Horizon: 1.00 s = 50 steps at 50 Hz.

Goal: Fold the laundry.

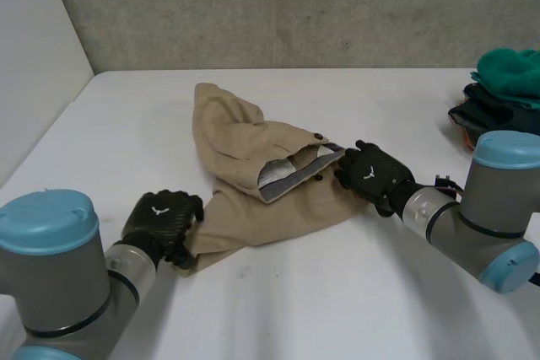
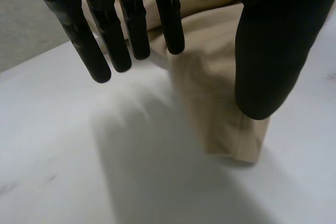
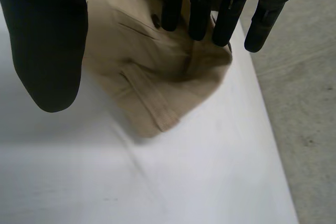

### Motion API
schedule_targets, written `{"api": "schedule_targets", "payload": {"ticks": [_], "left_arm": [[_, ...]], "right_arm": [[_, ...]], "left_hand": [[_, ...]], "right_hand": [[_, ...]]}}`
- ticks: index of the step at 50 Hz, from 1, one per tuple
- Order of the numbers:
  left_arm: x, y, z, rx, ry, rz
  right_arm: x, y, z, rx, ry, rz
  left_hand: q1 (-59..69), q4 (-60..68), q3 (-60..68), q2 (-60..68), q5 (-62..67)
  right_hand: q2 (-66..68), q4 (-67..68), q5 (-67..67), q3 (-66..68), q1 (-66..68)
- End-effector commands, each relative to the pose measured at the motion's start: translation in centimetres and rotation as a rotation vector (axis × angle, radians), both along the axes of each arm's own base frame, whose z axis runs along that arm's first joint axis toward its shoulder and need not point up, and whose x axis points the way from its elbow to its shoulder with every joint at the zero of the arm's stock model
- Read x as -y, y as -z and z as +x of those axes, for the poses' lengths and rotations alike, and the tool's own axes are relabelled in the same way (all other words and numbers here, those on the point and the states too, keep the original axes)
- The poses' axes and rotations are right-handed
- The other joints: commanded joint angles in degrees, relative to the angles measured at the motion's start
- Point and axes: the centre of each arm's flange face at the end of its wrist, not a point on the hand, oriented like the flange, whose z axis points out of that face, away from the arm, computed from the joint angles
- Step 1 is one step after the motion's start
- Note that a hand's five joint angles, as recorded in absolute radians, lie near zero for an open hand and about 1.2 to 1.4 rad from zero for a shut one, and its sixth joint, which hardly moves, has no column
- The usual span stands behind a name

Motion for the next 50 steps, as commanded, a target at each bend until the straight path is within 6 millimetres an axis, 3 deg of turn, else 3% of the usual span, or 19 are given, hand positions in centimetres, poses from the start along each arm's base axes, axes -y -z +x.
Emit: {"api": "schedule_targets", "payload": {"ticks": [1,8,11,12,17,19,20,23,24,27,28,30,33,34,36,39,41,44,50], "left_arm": [[0.1,0.4,-1.0,-0.015,0.056,0.012],[0.9,0.3,-1.6,-0.019,0.058,-0.003],[1.3,-0.2,-1.7,-0.023,0.057,-0.024],[1.4,-0.4,-1.8,-0.024,0.056,-0.031],[2.1,-2.3,-2.1,-0.039,0.046,-0.09],[2.5,-5.0,-2.5,-0.074,0.035,-0.173],[2.6,-6.1,-2.6,-0.088,0.032,-0.205],[2.8,-10.7,-2.7,-0.158,0.03,-0.331],[2.8,-11.9,-2.7,-0.174,0.03,-0.361],[2.0,-16.8,-2.4,-0.234,0.032,-0.466],[1.6,-18.0,-2.3,-0.248,0.033,-0.492],[0.5,-21.7,-1.7,-0.292,0.035,-0.56],[-0.9,-25.1,-1.1,-0.331,0.04,-0.628],[-1.7,-27.1,-0.6,-0.357,0.041,-0.679],[-2.3,-28.9,-0.3,-0.384,0.042,-0.727],[-3.1,-31.6,0.1,-0.422,0.042,-0.804],[-3.0,-33.0,0.3,-0.439,0.039,-0.842],[-2.2,-33.2,-0.2,-0.438,0.046,-0.845],[3.2,-28.9,-3.1,-0.356,0.045,-0.735]], "right_arm": [[1.8,0.8,0.4,0.032,0.01,-0.096],[3.3,2.1,0.8,0.037,0.018,-0.114],[3.7,1.8,0.9,0.05,0.021,-0.119],[3.7,1.6,0.9,0.054,0.018,-0.123],[3.9,-0.2,0.8,0.102,0.047,-0.119],[4.1,-2.3,0.8,0.164,0.068,-0.119],[4.0,-5.1,0.7,0.248,0.088,-0.114],[3.4,-10.2,0.3,0.376,0.111,-0.113],[2.7,-13.0,-0.1,0.44,0.127,-0.103],[1.4,-17.4,-0.7,0.51,0.135,-0.095],[0.8,-19.8,-1.2,0.54,0.143,-0.091],[0.2,-22.0,-2.0,0.561,0.158,-0.094],[-0.6,-25.6,-3.8,0.59,0.199,-0.111],[-1.0,-26.8,-4.1,0.598,0.204,-0.128],[-2.4,-29.8,-4.5,0.632,0.195,-0.158],[-3.0,-32.0,-4.9,0.691,0.203,-0.157],[-2.9,-32.5,-5.1,0.708,0.211,-0.156],[-2.0,-32.3,-4.9,0.72,0.236,-0.135],[1.3,-28.8,-4.0,0.702,0.32,-0.064]], "left_hand": [[19.67,19.51,19.54,19.63,19.42],[49.1,48.94,48.97,49.06,48.85],[49.14,48.98,49.02,49.1,48.89],[49.14,48.98,49.02,49.1,48.89],[49.14,48.98,49.02,49.1,48.89],[49.14,48.98,49.02,49.1,48.89],[49.14,48.98,49.02,49.1,48.89],[49.14,48.98,49.02,49.1,48.89],[49.14,48.98,49.02,49.1,48.89],[49.14,48.98,49.02,49.1,48.89],[49.14,48.98,49.02,49.1,48.89],[49.14,48.98,49.02,49.1,48.89],[49.14,48.98,49.02,49.1,48.89],[49.14,48.98,49.02,49.1,48.89],[49.14,48.98,49.02,49.1,48.89],[49.14,48.98,49.02,49.1,48.89],[49.14,48.98,49.02,49.1,48.89],[49.14,48.98,49.02,49.1,48.89],[49.14,48.98,49.02,49.1,48.89]], "right_hand": [[3.49,3.61,5.03,3.09,2.72],[12.05,12.17,13.59,11.64,11.27],[39.57,39.69,41.11,39.17,38.8],[57.75,57.87,59.29,57.35,56.98],[57.94,58.05,59.48,57.53,57.16],[57.94,58.05,59.48,57.53,57.16],[57.94,58.05,59.48,57.53,57.16],[57.94,58.05,59.48,57.53,57.16],[57.94,58.05,59.48,57.53,57.16],[57.94,58.05,59.48,57.53,57.16],[57.94,58.05,59.48,57.53,57.16],[57.94,58.05,59.48,57.53,57.16],[57.94,58.05,59.48,57.53,57.16],[57.94,58.05,59.48,57.53,57.16],[57.94,58.05,59.48,57.53,57.16],[57.94,58.05,59.48,57.53,57.16],[57.94,58.05,59.48,57.53,57.16],[57.94,58.05,59.48,57.53,57.16],[57.94,58.05,59.48,57.53,57.16]]}}
